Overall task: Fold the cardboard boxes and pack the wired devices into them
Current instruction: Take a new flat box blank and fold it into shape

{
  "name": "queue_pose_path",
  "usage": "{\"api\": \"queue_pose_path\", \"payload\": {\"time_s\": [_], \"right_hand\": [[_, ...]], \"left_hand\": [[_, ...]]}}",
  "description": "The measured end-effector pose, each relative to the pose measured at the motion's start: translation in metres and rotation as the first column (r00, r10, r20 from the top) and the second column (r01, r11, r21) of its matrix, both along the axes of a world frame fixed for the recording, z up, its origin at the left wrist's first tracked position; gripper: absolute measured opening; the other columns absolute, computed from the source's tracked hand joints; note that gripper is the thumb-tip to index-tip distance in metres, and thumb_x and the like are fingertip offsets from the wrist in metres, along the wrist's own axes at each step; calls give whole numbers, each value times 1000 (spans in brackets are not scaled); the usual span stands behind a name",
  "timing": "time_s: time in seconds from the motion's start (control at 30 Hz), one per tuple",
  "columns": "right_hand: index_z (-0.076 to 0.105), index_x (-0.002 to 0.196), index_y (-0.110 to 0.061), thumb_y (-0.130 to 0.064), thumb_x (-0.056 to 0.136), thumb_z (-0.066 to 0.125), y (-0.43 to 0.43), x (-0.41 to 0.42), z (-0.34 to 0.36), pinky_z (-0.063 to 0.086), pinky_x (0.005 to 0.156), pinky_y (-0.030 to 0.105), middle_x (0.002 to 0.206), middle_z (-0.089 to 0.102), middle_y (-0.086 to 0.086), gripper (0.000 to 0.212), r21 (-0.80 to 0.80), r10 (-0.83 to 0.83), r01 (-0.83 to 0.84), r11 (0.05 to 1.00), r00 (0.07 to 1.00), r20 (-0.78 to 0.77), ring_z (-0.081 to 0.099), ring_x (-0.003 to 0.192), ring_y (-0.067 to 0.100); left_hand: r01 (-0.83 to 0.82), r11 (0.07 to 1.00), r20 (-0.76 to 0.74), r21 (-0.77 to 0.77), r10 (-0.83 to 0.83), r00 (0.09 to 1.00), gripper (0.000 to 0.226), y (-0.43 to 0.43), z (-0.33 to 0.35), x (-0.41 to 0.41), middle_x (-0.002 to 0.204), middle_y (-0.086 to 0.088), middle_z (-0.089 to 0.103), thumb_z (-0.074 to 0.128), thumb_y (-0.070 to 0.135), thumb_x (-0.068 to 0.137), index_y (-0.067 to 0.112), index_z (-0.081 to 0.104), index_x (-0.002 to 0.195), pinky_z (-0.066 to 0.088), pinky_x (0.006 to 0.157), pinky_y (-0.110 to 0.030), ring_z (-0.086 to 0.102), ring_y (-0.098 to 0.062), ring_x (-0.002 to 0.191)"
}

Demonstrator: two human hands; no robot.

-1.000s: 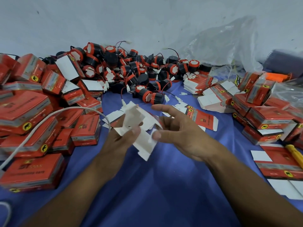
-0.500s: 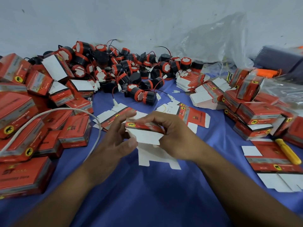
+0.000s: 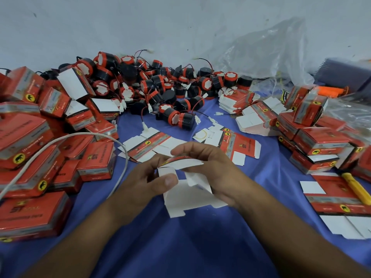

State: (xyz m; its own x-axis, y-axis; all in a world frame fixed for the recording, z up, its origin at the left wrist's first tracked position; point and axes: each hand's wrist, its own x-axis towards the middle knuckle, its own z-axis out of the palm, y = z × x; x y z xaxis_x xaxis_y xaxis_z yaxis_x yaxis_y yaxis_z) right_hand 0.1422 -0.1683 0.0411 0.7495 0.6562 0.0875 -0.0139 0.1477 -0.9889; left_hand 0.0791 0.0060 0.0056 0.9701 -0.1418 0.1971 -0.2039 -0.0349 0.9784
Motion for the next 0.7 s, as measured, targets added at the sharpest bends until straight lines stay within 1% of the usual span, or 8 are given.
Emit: {"api": "queue_pose_path", "payload": {"time_s": [0.13,0.2,0.3,0.4,0.47,0.57,0.63,0.7], "right_hand": [[76,90,-17,7,87,60,-1,-2,0,52,66,15,91,76,-1,28,103,114,-108,989,992,-57,69,77,6],[69,100,-9,8,89,56,-2,-2,0,51,66,13,91,76,-3,24,149,167,-154,977,983,-78,69,75,3],[65,109,-6,-3,87,70,-2,0,-1,52,73,15,95,74,-3,23,195,258,-238,951,963,-82,68,82,4],[72,111,-12,-32,71,88,-3,3,-2,49,90,28,107,68,9,48,206,314,-290,935,945,-92,63,98,19],[73,112,-12,-25,70,90,-4,6,-4,49,94,37,110,67,16,47,223,315,-288,931,944,-98,61,101,29],[78,97,-18,9,77,67,-2,4,-5,58,75,29,96,74,10,35,169,188,-179,969,981,-40,70,83,22],[79,88,-18,10,77,60,1,2,-5,57,66,25,88,75,8,36,174,115,-107,979,993,-37,71,74,19],[78,84,-19,3,78,62,4,-2,-2,55,62,22,85,75,5,28,194,70,-58,979,996,-55,70,70,14]], "left_hand": [[-9,998,12,-54,10,1000,67,3,6,-1,118,-26,60,74,51,71,4,63,118,51,90,-52,58,-38,112],[-27,996,-2,-82,27,1000,76,5,8,-1,116,-38,51,68,43,71,-14,51,118,46,90,-52,54,-40,105],[-19,991,-57,-130,12,998,88,5,14,-3,106,-28,51,73,43,66,-22,44,118,40,85,-46,46,-30,101],[17,988,-102,-155,-34,994,106,6,14,-5,104,-19,54,87,60,54,-19,50,115,41,86,-41,50,-28,97],[81,981,-157,-178,-109,982,94,8,12,-6,111,-21,64,89,57,54,-6,60,118,47,89,-40,59,-29,103],[108,986,-194,-125,-131,972,62,8,11,-9,115,-15,69,84,36,59,9,69,113,53,85,-35,64,-26,104],[58,991,-203,-123,-82,976,69,8,8,-6,110,-28,62,74,31,63,-8,58,117,46,84,-45,57,-35,100],[13,987,-194,-162,-45,980,74,8,6,-5,101,-26,56,73,30,62,-16,50,115,36,83,-49,50,-35,95]]}}
